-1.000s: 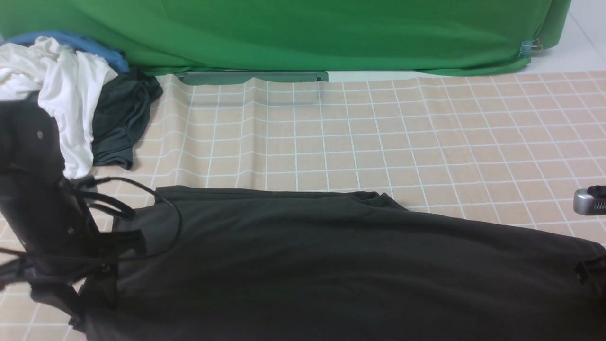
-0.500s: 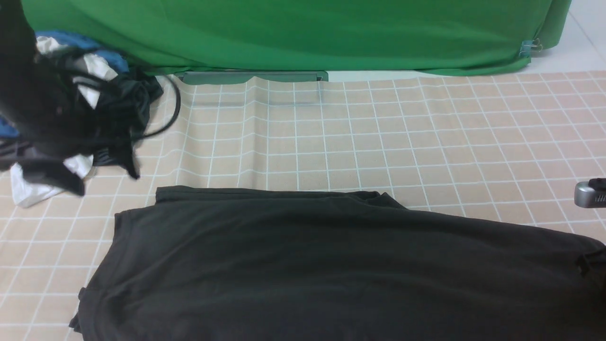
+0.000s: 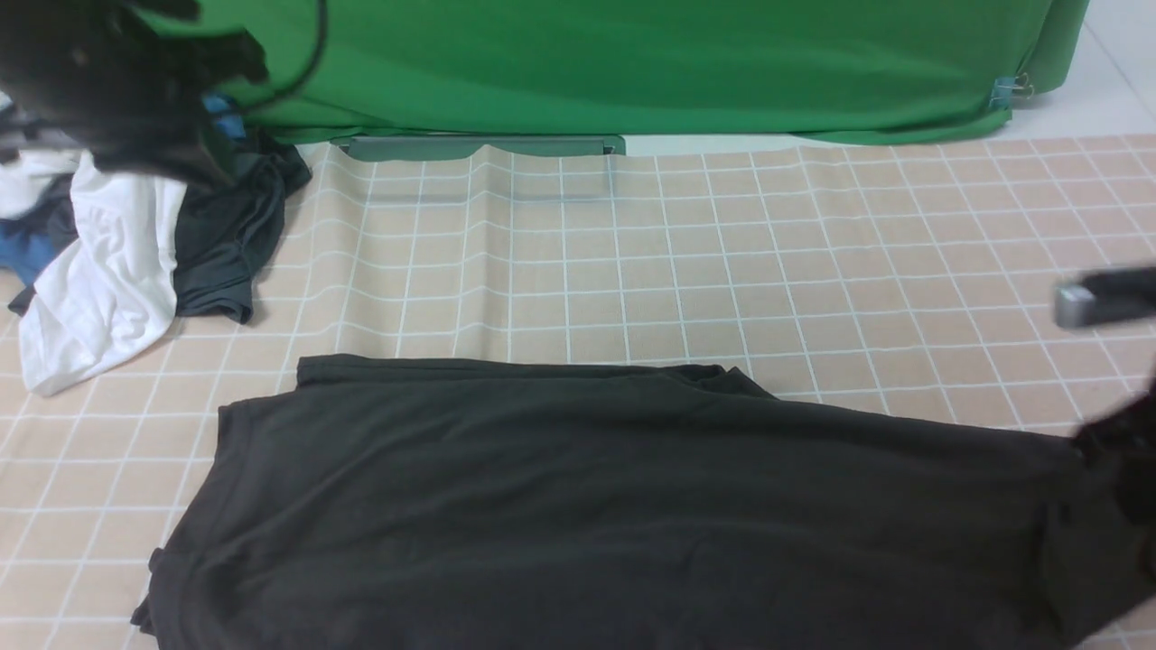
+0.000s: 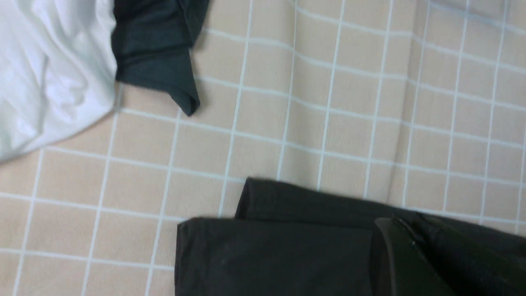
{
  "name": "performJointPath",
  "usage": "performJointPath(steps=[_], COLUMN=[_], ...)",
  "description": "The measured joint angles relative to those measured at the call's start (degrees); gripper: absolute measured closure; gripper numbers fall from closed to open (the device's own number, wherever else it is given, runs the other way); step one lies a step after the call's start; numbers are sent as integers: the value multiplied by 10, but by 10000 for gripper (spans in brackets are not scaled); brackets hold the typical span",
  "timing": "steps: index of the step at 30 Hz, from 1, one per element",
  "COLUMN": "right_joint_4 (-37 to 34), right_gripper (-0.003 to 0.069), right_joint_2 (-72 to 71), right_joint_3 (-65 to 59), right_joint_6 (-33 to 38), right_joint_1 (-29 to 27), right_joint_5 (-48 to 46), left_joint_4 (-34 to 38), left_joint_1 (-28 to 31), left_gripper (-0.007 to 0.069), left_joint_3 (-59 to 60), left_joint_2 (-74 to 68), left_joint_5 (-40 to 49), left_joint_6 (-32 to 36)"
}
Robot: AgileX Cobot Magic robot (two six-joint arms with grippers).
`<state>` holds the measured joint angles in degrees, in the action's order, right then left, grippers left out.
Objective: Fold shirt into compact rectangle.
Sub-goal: 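Fold the right end of the dark garment over onto its left end with the right gripper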
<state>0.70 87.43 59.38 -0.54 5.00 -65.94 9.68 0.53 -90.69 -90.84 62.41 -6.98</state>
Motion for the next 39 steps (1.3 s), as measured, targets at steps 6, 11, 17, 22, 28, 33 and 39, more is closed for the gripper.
performJointPath(steps=[6,11,17,22,28,33,39], right_joint_4=[-1,-2,-3,-7,-7,-18,-31], right_gripper=[554,554,554,554,527,490,316], right_joint_2=[-3,27,124,221,306,338,359], right_joint_3=[108,234,351,433,484,488,489], right_joint_6=[-81,-167,-196,-198,-203,-227,-228], right_joint_1=[156,319,444,514,561,580,594], right_joint_5=[-20,-2,70,120,179,249,311], left_joint_4=[27,74,92,103,103,104,104], left_joint_1=[51,98,105,105,105,105,105], left_gripper=[608,608,608,608,608,608,608], left_joint_3=[-51,-64,-64,-64,-64,-64,-64], left_joint_2=[5,5,5,5,5,5,5], left_joint_5=[53,68,68,68,68,68,68], left_joint_6=[31,52,73,74,75,75,75])
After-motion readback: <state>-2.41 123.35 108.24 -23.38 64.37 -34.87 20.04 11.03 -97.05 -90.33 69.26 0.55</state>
